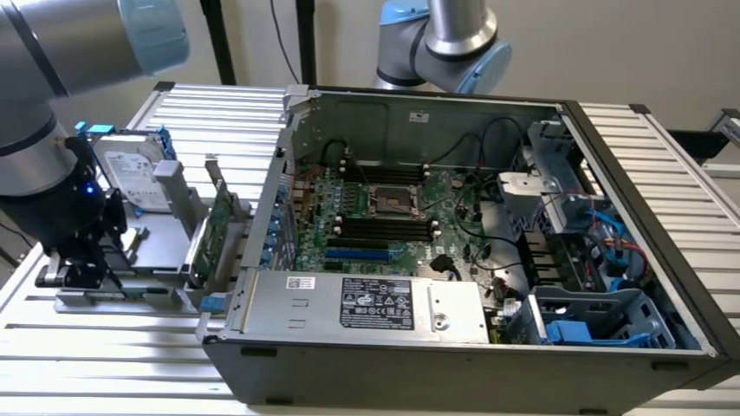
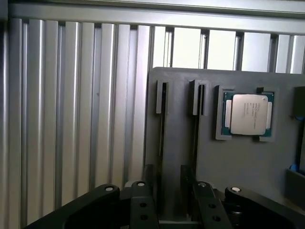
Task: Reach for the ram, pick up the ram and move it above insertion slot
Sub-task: 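Pick up the ram and move it above insertion slot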
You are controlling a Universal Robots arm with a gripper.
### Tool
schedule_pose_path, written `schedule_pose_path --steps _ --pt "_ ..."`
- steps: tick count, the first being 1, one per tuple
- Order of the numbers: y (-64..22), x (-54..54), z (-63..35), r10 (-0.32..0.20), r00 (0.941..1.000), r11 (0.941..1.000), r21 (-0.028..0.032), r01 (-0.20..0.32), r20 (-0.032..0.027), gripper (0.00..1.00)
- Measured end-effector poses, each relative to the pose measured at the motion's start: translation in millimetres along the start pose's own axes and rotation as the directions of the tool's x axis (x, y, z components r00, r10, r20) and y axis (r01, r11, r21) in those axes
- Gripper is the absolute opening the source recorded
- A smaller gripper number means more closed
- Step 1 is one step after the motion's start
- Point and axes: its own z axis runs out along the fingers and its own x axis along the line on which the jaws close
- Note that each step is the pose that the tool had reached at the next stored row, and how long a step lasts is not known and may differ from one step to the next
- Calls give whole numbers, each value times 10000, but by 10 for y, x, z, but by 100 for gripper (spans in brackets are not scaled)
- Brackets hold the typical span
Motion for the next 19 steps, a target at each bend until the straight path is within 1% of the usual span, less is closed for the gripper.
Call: schedule_pose_path --steps 6,17,18,19 --pt "0 26 111 28 10000 10000 2 -28 2 36" --pt "-4 29 303 27 10000 10000 2 -27 2 36" --pt "-4 29 306 27 10000 10000 0 -27 0 35" --pt "-4 29 306 27 10000 10000 -1 -27 -1 28"
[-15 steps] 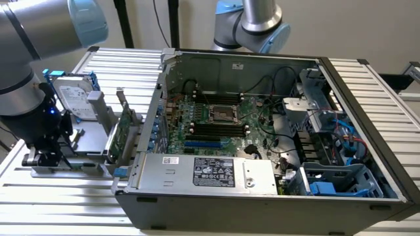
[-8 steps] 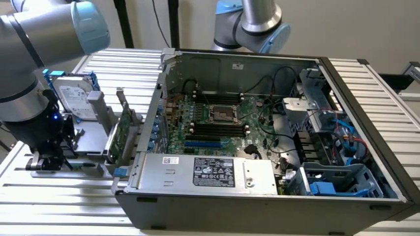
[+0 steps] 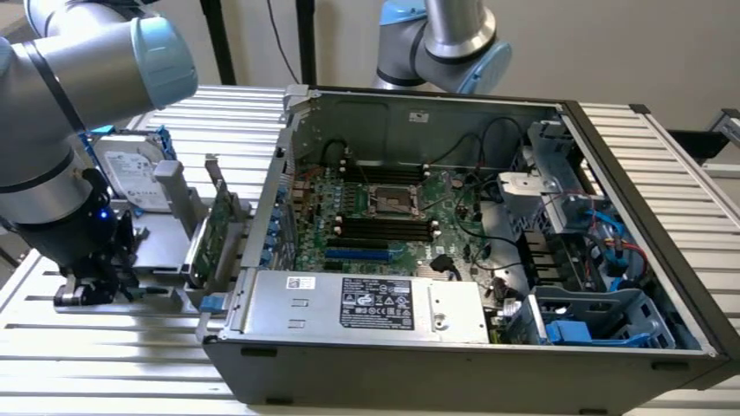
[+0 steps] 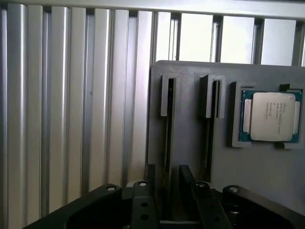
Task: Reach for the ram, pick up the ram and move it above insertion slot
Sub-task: 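Pick up the ram and move it above insertion slot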
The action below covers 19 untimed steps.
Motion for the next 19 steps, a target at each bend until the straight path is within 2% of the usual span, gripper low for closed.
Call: schedule_pose_path --steps 1,2,3,5,10,13,19 --pt "0 0 0 0 10000 10000 -2 0 -1 28" --pt "0 0 0 0 10000 10000 -3 0 0 22" --pt "0 0 1 0 10000 10000 -3 0 -1 22" --pt "0 0 1 1 10000 10000 -6 -1 1 13" --pt "-2 -1 -22 1 10000 10000 -14 -1 3 13" --pt "-2 -1 -111 0 10000 10000 -18 0 3 13" --pt "-2 -3 -381 -1 10000 10000 -22 1 3 13"
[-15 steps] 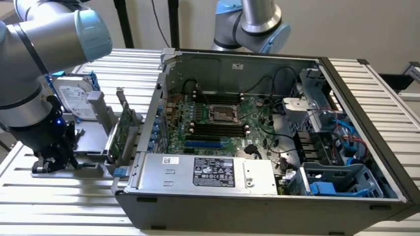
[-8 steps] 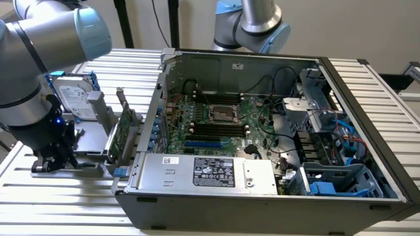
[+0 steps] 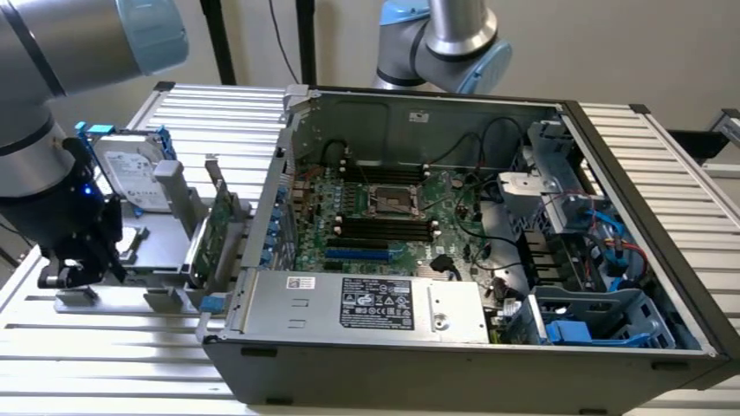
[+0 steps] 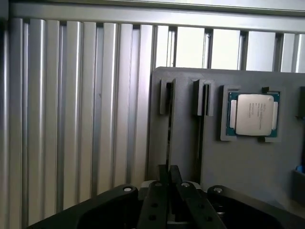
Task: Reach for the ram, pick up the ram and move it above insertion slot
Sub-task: 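Pick up the ram and move it above insertion slot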
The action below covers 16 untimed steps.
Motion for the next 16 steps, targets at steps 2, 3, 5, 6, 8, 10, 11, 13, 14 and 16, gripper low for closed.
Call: schedule_pose_path --steps 2,3,5,6,8,10,11,13,14,16 --pt "-6 0 -90 0 10000 10000 -2 0 -1 13" --pt "-11 0 -135 -1 10000 10000 -1 1 0 13" --pt "-26 -1 -228 -5 10000 10000 -1 5 -1 13" --pt "-35 0 -274 -11 10000 10000 -1 11 -1 13" --pt "-57 -1 -364 -31 10000 10000 -1 31 -1 13" --pt "-85 0 -458 -61 10000 10000 -1 61 -1 13" --pt "-99 0 -504 -75 10000 10000 -2 75 -2 13" --pt "-126 0 -594 -108 9999 9999 -2 108 -1 13" --pt "-140 1 -639 -126 9999 9999 -2 126 -1 13" --pt "-168 1 -729 -162 9999 9999 -2 162 -1 13"
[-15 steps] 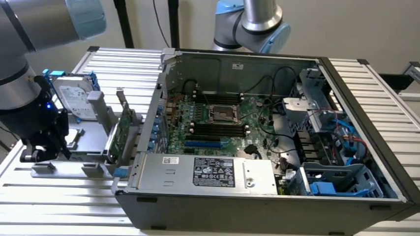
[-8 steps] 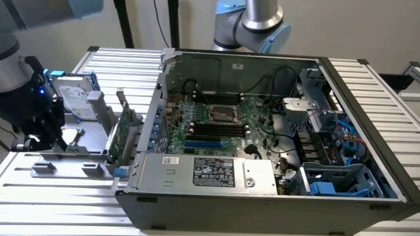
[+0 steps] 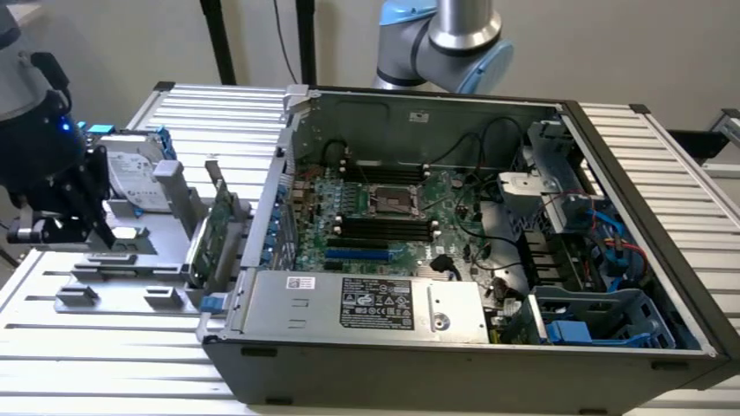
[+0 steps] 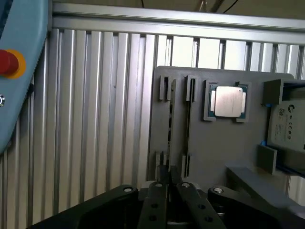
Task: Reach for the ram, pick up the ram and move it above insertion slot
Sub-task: 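Pick up the ram and move it above insertion slot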
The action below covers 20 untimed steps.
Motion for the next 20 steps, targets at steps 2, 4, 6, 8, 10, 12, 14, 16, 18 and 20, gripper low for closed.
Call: schedule_pose_path --steps 2,4,6,8,10,12,14,16,18,20 --pt "-28 1 -95 -37 10000 10000 -1 37 -1 13" --pt "-59 2 -185 -69 10000 10000 -1 69 -1 13" --pt "-97 3 -276 -85 10000 10000 -2 85 -2 13" --pt "-141 3 -367 -94 10000 10000 -5 94 -3 13" --pt "-192 3 -460 -99 10000 10000 -5 99 -1 13" --pt "-246 1 -551 -102 9999 9999 -6 102 -2 13" --pt "-306 -9 -626 -102 9999 9999 -3 102 0 13" --pt "-367 -21 -672 -102 9999 9999 -5 102 -2 13" --pt "-423 -32 -707 -102 9999 9999 -5 102 -2 13" --pt "-478 -44 -738 -102 9999 9999 -5 102 -2 13"
